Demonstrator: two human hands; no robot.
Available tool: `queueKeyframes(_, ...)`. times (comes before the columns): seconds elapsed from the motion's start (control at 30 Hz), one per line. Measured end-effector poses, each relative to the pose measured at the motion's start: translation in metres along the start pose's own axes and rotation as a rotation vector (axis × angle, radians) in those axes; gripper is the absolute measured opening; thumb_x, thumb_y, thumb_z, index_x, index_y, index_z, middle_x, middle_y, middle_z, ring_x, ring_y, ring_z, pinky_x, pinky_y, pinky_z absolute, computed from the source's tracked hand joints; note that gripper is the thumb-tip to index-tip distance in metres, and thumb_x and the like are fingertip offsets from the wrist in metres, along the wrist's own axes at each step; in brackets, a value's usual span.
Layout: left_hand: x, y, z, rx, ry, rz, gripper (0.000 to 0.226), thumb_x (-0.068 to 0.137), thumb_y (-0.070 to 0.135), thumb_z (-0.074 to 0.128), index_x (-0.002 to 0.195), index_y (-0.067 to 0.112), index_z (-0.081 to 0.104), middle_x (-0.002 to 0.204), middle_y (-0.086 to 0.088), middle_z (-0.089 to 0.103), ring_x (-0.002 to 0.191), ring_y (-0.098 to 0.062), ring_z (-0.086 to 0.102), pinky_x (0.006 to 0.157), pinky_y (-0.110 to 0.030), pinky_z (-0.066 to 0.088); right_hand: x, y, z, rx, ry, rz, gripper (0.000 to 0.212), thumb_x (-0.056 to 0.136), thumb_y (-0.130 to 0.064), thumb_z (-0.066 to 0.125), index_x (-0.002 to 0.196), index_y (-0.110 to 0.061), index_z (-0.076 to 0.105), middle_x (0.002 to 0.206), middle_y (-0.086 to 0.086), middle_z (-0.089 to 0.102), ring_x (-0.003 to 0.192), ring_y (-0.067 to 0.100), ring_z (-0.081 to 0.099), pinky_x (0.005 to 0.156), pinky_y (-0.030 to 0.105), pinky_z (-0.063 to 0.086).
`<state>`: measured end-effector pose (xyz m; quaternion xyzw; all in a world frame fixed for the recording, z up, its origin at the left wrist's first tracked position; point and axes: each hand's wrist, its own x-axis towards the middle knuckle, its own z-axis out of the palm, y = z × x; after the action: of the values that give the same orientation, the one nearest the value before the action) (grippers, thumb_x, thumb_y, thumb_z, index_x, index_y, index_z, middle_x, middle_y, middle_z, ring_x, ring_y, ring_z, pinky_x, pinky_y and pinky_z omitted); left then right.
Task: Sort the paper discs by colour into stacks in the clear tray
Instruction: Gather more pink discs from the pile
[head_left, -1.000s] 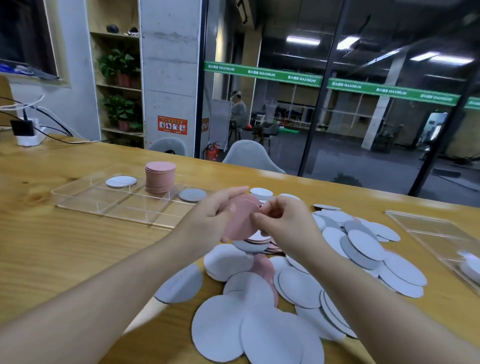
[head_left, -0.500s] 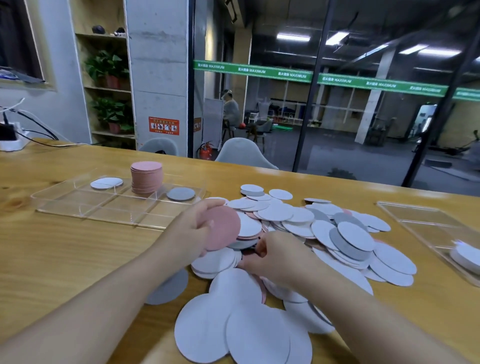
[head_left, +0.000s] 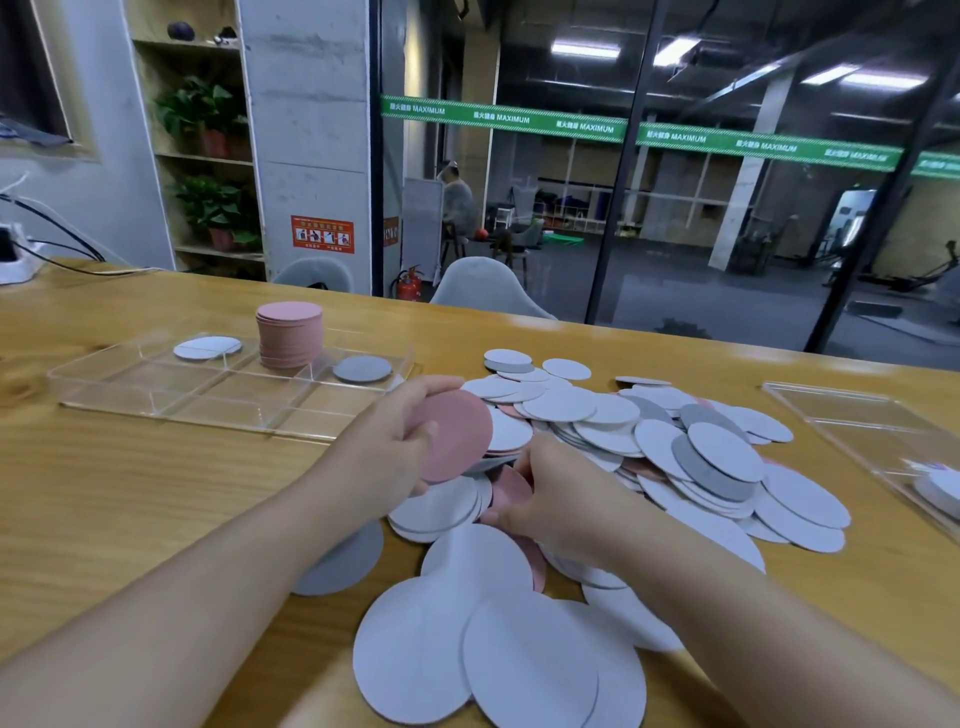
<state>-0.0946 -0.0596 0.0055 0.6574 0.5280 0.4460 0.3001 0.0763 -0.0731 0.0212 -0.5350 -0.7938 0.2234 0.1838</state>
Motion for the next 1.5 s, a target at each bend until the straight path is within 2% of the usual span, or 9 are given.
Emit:
queueKeyframes(0.23,-0.004,0.006,-0.001,-0.063,-0.006,-0.003,0.055,0.098,0.003,0.035,0.109,0.055,0.051,0.123,0.013,0.041,0.065,-0.036,0.067,0.057,-0.022,0.056,0.006,0.012,-0.001,-0.007,0.108,0.107,0.029,0.085,-0.025,0.067,0.105,-0.011,0.053,0.093,0.003,0.061,0.084,0.019,0.056,0.066,0.03,0.039)
queueKeyframes(0.4,-0.002,0.005,-0.001,-0.087,0.024,0.038,0.054,0.098,0.002,0.038,0.108,0.052,0.054,0.115,0.011,0.048,0.049,-0.005,0.056,0.07,-0.035,0.059,0.007,0.018,-0.012,-0.021,0.078,0.079,0.024,0.089,-0.023,0.059,0.094,0.001,0.062,0.074,0.008,0.057,0.066,0.026,0.045,0.059,0.032,0.036)
queueKeyframes(0.53,-0.001,0.003,0.0,-0.128,0.059,0.059,0.052,0.098,0.001,0.039,0.108,0.05,0.056,0.129,0.01,0.045,0.082,-0.006,0.059,0.066,-0.03,0.06,0.004,0.018,-0.021,-0.069,0.007,0.063,0.021,0.094,-0.024,0.052,0.088,-0.007,0.062,0.078,0.004,0.059,0.069,0.019,0.049,0.061,0.03,0.039)
queueKeyframes(0.73,0.001,0.001,0.0,-0.19,0.086,0.097,0.053,0.097,-0.001,0.04,0.105,0.049,0.057,0.118,0.013,0.05,0.077,-0.001,0.062,0.065,-0.029,0.059,0.004,0.014,-0.032,0.007,0.142,-0.01,0.015,0.098,-0.025,0.045,0.086,-0.02,0.052,0.083,-0.009,0.053,0.075,0.006,0.049,0.061,0.021,0.036)
queueKeyframes(0.93,0.0,-0.002,0.008,-0.16,0.023,0.104,0.053,0.094,-0.007,0.04,0.106,0.041,0.058,0.108,0.023,0.053,0.067,0.006,0.055,0.073,-0.033,0.058,0.005,0.016,-0.022,0.001,0.062,-0.044,0.009,0.096,-0.025,0.05,0.088,-0.024,0.054,0.086,-0.009,0.057,0.078,0.009,0.05,0.064,0.021,0.038)
queueKeyframes(1.1,-0.002,0.001,0.007,-0.227,-0.031,0.067,0.04,0.099,0.008,0.039,0.111,0.039,0.061,0.113,0.025,0.054,0.09,-0.001,0.058,0.064,-0.029,0.059,0.01,0.021,-0.027,0.21,0.292,-0.088,0.015,0.093,-0.019,0.055,0.079,-0.024,0.056,0.076,-0.01,0.058,0.07,0.01,0.054,0.072,0.032,0.049)
queueKeyframes(1.2,-0.004,0.002,0.007,-0.251,-0.067,0.103,0.029,0.097,0.019,0.047,0.113,0.04,0.059,0.092,0.037,0.059,0.087,0.005,0.06,0.065,-0.033,0.06,0.013,0.022,-0.017,0.337,0.358,-0.066,0.011,0.088,-0.015,0.062,0.08,-0.019,0.057,0.075,-0.001,0.063,0.071,0.019,0.062,0.075,0.041,0.055)
queueKeyframes(1.33,-0.002,0.0,0.008,-0.223,-0.063,0.124,0.04,0.092,0.005,0.054,0.109,0.041,0.057,0.084,0.04,0.057,0.082,0.009,0.059,0.061,-0.033,0.06,0.014,0.019,-0.008,0.451,0.29,-0.08,0.015,0.086,-0.006,0.064,0.082,-0.019,0.057,0.08,0.004,0.068,0.072,0.019,0.068,0.075,0.036,0.058)
queueKeyframes(1.5,-0.003,0.001,0.006,-0.16,-0.053,0.133,0.049,0.091,-0.001,0.052,0.104,0.045,0.06,0.093,0.036,0.057,0.085,0.003,0.06,0.056,-0.027,0.058,0.005,0.019,-0.027,0.121,0.067,-0.119,0.01,0.08,-0.018,0.072,0.079,-0.026,0.066,0.08,-0.014,0.067,0.074,0.002,0.061,0.071,0.021,0.051)
